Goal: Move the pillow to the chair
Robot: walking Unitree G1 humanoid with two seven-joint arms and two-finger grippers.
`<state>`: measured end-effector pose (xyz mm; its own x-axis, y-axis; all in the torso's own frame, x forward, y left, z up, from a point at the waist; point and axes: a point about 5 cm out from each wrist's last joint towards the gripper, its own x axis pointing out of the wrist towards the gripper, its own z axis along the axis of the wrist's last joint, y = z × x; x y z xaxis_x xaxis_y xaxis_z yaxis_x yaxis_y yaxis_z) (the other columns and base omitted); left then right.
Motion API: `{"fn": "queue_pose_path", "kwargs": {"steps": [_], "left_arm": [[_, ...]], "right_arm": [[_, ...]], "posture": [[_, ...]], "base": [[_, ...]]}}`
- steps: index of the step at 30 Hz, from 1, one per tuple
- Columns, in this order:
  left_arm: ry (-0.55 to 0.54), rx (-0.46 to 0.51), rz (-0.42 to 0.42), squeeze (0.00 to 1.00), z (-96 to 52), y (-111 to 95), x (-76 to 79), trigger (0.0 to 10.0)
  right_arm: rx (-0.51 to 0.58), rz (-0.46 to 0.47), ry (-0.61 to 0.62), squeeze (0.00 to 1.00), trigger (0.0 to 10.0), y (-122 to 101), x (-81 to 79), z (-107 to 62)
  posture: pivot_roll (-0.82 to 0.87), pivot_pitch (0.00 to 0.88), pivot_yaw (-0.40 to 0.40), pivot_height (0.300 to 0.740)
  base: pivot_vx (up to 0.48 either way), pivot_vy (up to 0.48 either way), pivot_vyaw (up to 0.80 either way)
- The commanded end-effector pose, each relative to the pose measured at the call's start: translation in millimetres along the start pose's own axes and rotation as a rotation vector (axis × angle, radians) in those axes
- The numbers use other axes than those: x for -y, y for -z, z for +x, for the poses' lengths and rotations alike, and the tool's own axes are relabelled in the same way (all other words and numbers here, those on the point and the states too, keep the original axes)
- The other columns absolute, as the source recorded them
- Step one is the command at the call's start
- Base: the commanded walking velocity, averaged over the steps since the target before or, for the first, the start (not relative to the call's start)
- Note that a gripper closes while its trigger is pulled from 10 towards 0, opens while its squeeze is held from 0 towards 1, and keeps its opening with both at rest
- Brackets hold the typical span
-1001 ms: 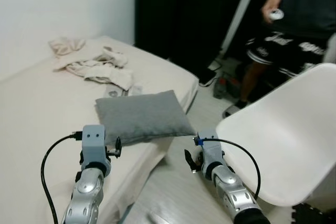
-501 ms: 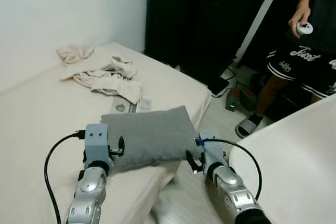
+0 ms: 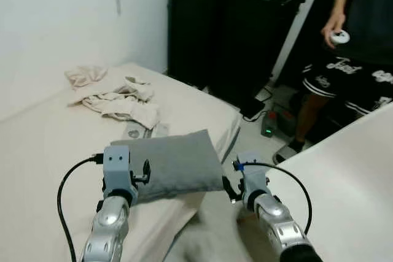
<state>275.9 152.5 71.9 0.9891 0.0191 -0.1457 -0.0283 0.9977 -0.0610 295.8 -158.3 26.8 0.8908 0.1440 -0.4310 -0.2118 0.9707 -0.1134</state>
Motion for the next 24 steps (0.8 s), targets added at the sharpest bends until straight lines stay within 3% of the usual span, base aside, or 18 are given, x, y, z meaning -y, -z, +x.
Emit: {"fn": "queue_pose_path", "kwargs": {"steps": [1,24], "left_arm": [[0.002,-0.030,0.001,0.00,-1.6,6.4,0.8,10.0],[0.013,-0.034,0.022,0.00,-1.1,5.9,-0.9,10.0]], "right_arm": [[-0.023,0.005,0.000,0.00,10.0,5.8,0.1,-1.0],[-0.026,0.015,-0.001,0.00,10.0,7.7,-1.1,-1.3]], "posture": [[0.01,0.110,-0.074,0.740],[0.01,0.112,-0.071,0.740]], "base": [[0.000,0.000,0.00],[0.000,0.000,0.00]]}}
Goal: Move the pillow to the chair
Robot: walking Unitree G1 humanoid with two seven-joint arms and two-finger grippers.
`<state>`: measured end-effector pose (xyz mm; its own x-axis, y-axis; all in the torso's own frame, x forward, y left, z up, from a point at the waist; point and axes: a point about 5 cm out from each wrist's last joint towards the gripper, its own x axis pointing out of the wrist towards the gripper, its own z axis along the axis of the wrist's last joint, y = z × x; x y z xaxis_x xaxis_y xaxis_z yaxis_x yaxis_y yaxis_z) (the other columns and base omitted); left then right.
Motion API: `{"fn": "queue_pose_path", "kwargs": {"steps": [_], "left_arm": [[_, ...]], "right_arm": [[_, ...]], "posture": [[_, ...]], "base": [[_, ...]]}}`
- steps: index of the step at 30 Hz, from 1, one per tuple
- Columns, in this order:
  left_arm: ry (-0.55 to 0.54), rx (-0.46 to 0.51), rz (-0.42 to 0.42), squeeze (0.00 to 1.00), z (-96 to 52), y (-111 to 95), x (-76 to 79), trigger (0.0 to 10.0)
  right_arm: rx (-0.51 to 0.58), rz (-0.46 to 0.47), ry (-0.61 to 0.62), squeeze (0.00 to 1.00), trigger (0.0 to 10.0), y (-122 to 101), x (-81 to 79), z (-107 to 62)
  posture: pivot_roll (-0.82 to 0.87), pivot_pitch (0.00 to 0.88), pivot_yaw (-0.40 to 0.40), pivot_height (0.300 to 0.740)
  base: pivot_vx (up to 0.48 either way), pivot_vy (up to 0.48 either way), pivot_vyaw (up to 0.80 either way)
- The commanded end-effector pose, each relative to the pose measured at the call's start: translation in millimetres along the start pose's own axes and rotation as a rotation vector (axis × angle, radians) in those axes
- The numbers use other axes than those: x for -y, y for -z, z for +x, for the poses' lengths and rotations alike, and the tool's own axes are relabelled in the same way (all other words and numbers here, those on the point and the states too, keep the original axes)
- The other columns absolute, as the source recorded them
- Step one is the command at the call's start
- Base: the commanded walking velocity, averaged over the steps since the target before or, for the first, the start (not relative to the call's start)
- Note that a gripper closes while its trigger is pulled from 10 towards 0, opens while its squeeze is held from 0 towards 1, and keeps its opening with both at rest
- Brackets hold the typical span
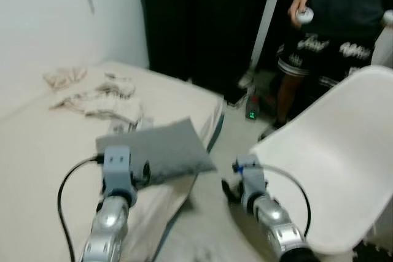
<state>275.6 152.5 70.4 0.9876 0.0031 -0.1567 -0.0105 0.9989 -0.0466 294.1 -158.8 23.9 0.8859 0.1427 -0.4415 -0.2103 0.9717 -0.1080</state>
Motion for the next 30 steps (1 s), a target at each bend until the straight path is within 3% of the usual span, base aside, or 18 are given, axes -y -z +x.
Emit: {"fn": "queue_pose_path", "kwargs": {"steps": [1,30], "left_arm": [[-0.003,-0.022,0.007,0.00,-1.3,4.3,-1.2,10.0],[0.001,-0.029,0.022,0.00,1.1,5.0,-2.7,10.0]], "right_arm": [[-0.013,0.011,0.000,0.00,10.0,4.3,-1.3,-0.8],[0.008,0.051,-0.009,0.00,10.0,0.4,-6.4,2.5]], "posture": [[0.02,0.112,-0.069,0.740],[0.03,0.100,-0.053,0.740]], "base": [[0.000,0.000,0.00],[0.000,0.000,0.00]]}}
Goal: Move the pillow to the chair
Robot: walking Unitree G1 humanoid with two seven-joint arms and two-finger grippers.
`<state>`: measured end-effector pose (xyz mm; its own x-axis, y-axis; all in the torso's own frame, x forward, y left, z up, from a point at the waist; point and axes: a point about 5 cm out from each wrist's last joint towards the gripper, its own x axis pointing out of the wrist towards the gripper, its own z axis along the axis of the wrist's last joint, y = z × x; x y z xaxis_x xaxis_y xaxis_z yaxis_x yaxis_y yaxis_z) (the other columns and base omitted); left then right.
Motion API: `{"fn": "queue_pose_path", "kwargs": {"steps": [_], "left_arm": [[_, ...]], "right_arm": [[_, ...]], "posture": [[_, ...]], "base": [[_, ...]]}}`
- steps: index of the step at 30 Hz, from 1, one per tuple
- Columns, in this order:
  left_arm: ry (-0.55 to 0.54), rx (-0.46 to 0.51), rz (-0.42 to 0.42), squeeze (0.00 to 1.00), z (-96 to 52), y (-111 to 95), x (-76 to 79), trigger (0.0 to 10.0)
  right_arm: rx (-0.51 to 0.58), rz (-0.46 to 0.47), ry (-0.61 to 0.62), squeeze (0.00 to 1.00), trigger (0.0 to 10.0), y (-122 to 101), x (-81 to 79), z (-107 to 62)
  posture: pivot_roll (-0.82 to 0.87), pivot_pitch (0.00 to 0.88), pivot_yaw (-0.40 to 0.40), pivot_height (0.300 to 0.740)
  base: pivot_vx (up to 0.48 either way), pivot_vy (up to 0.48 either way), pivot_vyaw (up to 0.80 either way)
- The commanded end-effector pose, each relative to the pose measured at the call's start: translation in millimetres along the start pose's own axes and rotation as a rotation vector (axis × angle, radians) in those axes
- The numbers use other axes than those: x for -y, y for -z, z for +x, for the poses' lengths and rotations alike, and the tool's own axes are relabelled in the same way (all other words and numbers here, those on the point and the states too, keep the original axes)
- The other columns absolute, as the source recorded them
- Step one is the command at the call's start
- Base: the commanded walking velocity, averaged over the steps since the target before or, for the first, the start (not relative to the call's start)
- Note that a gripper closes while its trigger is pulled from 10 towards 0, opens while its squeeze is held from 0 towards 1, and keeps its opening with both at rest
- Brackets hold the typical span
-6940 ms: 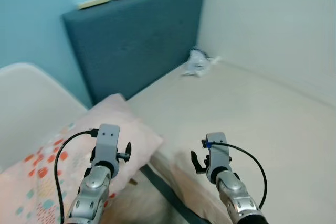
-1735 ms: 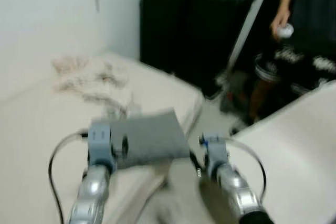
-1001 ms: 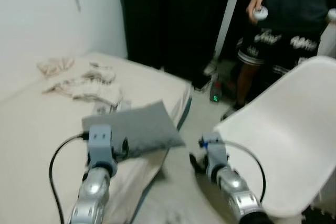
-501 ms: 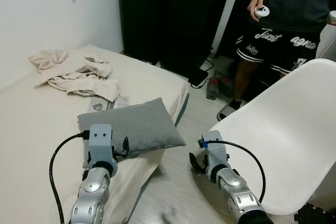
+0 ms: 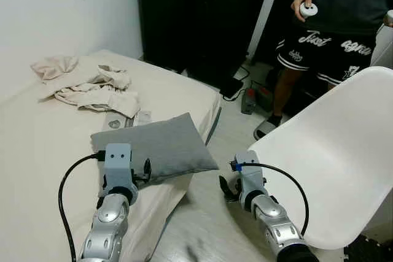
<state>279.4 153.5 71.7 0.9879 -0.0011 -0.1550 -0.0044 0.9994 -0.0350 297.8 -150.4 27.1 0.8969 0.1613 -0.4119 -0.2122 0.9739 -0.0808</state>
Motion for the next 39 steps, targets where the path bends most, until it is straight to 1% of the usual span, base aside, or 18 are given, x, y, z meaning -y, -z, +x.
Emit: {"fn": "queue_pose_path", "kwargs": {"steps": [1,3,8,11,12,20,28,32,35,39], "left_arm": [[-0.003,-0.032,0.012,0.00,-2.4,7.0,-2.3,10.0],[-0.003,-0.032,0.012,0.00,-2.5,6.9,-2.6,10.0],[0.000,-0.035,0.018,0.00,-2.9,7.5,-2.7,10.0],[0.002,-0.035,0.021,0.00,-3.1,7.6,-2.6,10.0],[0.005,-0.036,0.025,0.00,-3.4,7.9,-2.0,10.0],[0.008,-0.037,0.028,0.00,-3.2,7.9,-2.2,10.0],[0.012,-0.038,0.031,0.00,-3.1,8.2,-1.3,10.0],[0.014,-0.038,0.032,0.00,-2.7,8.2,-1.3,10.0],[0.016,-0.039,0.034,0.00,-2.6,8.2,-1.2,10.0],[0.021,-0.039,0.037,0.00,-2.7,8.5,-0.5,10.0]], "right_arm": [[-0.021,0.037,0.008,0.00,10.0,6.1,1.2,-1.0],[-0.018,0.041,0.009,0.00,10.0,6.0,1.3,-1.2],[-0.014,0.048,0.007,0.00,10.0,6.6,0.9,-2.1],[-0.019,0.045,0.009,0.00,10.0,7.2,0.8,-2.2],[-0.021,0.040,0.012,0.00,10.0,8.2,1.2,-2.6],[-0.023,0.039,0.012,0.00,10.0,9.0,1.3,-2.8],[-0.024,0.043,0.011,0.00,10.0,9.2,1.6,-2.9],[-0.016,0.044,0.017,0.00,10.0,8.1,2.1,-2.8],[-0.002,0.063,0.005,0.00,10.0,7.2,1.7,-3.7],[-0.003,0.050,0.019,0.00,10.0,7.3,2.7,-3.7]], "posture": [[0.03,0.101,-0.051,0.730],[0.03,0.102,-0.051,0.725],[0.03,0.104,-0.050,0.695],[0.03,0.107,-0.047,0.690],[0.03,0.107,-0.046,0.681],[0.03,0.107,-0.046,0.681],[0.03,0.107,-0.047,0.651],[0.03,0.107,-0.044,0.651],[0.03,0.107,-0.043,0.641],[0.03,0.102,-0.037,0.636]], "base": [[0.000,0.000,0.00],[0.000,0.000,0.00],[0.000,0.000,0.00],[0.000,0.000,0.00],[0.000,0.000,0.00],[0.000,0.000,0.00],[0.000,0.000,0.00],[0.000,0.000,0.00],[0.000,0.000,0.00],[0.000,0.000,0.00]]}}
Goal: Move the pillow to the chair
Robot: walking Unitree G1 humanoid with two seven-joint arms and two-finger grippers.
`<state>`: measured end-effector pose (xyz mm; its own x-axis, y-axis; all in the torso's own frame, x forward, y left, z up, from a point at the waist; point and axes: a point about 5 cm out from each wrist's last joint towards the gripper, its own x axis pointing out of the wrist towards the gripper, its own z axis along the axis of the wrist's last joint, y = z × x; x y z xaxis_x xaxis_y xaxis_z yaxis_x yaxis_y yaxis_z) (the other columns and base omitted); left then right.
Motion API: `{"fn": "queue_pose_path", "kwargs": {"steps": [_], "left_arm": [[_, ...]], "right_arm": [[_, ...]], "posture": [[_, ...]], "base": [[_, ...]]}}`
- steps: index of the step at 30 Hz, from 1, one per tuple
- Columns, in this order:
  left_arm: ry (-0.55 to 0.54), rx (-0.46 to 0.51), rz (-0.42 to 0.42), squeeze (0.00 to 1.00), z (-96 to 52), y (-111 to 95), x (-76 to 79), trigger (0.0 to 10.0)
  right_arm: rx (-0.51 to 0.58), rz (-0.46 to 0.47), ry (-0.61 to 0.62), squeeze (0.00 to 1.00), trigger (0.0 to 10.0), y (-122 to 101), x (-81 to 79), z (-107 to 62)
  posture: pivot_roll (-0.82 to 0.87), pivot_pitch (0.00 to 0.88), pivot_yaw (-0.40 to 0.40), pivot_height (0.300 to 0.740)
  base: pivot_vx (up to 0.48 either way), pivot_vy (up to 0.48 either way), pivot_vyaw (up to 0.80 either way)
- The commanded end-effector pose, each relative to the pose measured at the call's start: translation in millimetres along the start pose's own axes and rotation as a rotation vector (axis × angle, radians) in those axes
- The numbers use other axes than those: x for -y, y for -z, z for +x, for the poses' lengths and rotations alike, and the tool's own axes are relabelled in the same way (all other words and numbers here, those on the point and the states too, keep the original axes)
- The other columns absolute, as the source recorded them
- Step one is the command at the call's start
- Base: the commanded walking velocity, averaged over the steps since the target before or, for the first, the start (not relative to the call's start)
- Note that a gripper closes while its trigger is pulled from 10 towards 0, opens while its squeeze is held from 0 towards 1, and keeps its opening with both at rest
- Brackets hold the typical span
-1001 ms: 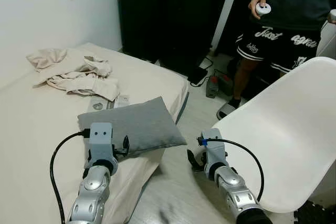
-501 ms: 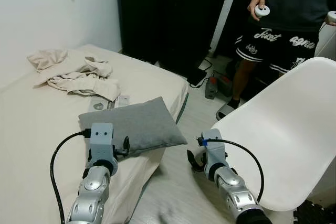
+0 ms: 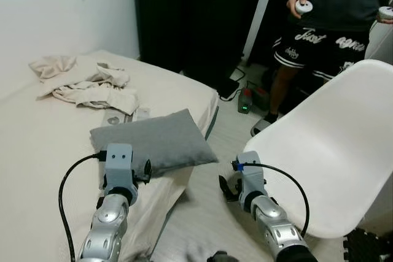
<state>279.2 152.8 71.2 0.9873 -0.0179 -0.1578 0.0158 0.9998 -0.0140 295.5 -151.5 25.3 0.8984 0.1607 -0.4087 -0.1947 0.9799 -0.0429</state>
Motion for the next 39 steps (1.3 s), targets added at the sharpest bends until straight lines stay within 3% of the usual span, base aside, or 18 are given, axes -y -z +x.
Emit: {"fn": "queue_pose_path", "kwargs": {"steps": [1,39], "left_arm": [[0.005,-0.036,0.013,0.00,-2.5,8,-1.0,10.0],[0.028,-0.035,0.034,0.00,-1.9,6,-1.3,10.0]], "right_arm": [[-0.006,0.007,0.018,0.00,10.0,4,2.5,-2.3],[0.033,0.035,0.053,0.00,10.0,0,12.2,-2.6]], "posture": [[0.03,0.102,-0.037,0.636],[0.04,0.124,-0.029,0.616]], "base": [[0.000,0.000,0.00],[0.000,0.000,0.00]]}}
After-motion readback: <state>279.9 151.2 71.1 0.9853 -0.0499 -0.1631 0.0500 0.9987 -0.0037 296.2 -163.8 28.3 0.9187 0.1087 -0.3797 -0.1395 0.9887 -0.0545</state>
